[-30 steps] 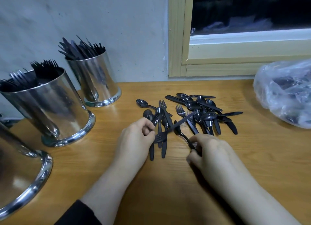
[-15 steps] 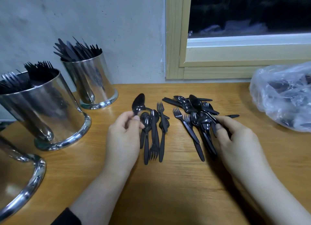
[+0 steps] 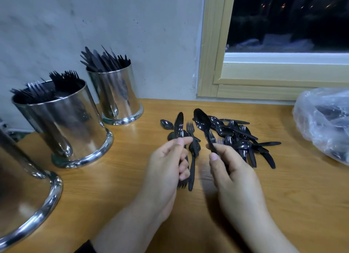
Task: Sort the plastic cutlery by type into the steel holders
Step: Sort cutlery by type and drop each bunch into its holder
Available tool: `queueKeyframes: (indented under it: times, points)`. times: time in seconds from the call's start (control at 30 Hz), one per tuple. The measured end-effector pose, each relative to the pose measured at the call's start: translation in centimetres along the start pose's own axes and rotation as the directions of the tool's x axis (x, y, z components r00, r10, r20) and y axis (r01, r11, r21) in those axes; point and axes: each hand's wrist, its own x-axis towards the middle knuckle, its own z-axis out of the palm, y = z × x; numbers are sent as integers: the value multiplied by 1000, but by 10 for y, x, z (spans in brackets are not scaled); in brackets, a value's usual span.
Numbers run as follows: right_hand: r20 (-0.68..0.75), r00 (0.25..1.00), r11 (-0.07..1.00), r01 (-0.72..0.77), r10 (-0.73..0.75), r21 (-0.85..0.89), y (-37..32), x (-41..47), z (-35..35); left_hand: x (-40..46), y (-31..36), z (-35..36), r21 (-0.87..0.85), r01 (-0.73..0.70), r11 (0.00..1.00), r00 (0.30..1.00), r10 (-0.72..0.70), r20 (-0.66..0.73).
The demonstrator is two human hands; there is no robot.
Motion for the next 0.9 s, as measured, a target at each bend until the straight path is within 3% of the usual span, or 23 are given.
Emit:
queueKeyframes:
  times: [0.2,0.53,0.6,0.77,0.9]
  points:
    - [126,992,996,-11,0,91,-15,-1,21,-4,2,1,-30,17,999,999,-16,35]
    - [289,953,982,137,-95,-130,-17,-4,16,-7,-3,-2,25,20,999,993,-23,119]
    - [251,959,972,173,-130,-158,-16,2,6,-4,-3,-2,-1,3,1000,994,-3,105]
    - [-36,988,930,130,-151,-344,30,43,-44,-1,1,-6,79,-76,994,997,75,13]
    - [10,999,826,35,-36,-563,70,69,-83,-7,2,1,87,-65,994,997,62,35]
